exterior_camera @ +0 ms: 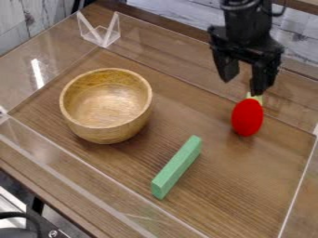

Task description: Move the red fruit to the right side of the table

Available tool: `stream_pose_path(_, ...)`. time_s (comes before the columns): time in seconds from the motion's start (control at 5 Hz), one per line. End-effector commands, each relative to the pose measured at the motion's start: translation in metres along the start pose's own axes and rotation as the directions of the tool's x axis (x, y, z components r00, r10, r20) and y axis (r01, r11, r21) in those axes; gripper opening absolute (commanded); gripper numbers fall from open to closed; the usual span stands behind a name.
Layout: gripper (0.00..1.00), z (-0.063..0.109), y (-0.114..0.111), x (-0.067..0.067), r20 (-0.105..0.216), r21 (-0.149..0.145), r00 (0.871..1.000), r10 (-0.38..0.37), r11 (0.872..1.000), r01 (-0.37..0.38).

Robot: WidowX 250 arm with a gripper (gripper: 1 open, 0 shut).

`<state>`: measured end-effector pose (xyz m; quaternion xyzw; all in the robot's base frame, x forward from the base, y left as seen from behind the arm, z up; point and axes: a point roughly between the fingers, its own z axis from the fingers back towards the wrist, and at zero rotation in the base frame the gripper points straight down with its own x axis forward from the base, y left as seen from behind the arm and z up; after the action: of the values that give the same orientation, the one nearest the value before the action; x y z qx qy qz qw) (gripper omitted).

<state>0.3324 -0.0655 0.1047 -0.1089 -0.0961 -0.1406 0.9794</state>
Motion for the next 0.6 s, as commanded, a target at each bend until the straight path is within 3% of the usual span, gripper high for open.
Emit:
stream_pose_path(0.0,1.00,0.0094,0.0008,0.0137,0.053,0.007,0.996,-0.067,0.998,0.066)
stream_pose_path(0.4,1.00,0.0106,-0.0007,0.0066,0.071,0.005,0.979,-0.193,0.981,0.193)
